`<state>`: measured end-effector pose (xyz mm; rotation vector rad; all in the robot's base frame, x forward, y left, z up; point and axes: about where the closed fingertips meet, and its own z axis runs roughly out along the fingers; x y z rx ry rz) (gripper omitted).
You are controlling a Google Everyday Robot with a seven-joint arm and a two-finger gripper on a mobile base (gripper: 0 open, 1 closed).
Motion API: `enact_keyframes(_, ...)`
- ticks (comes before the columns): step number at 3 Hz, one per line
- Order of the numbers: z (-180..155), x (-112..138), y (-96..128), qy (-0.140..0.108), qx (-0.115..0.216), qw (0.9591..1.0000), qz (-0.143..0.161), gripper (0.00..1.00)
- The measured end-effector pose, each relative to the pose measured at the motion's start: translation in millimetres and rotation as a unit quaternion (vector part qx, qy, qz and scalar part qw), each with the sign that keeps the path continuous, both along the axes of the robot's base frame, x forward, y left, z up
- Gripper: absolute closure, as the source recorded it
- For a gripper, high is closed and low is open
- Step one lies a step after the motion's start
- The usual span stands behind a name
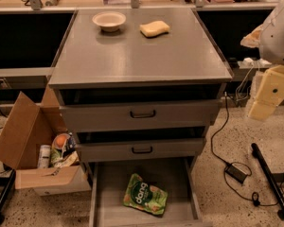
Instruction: Pick green rice chip bag from bottom drawer and place on counter
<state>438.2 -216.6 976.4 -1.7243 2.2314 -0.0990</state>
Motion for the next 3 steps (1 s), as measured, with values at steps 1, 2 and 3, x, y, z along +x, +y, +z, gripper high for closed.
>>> enact_keyframes(1,0,0,0,0.0,0.0,1.0,0.0,0.0)
enact_keyframes(2,-21,5,4,0.012,0.003,0.9999,0.012,0.0)
enact_keyframes(3,-67,12,15,0.043,0.017,0.9985,0.031,0.0)
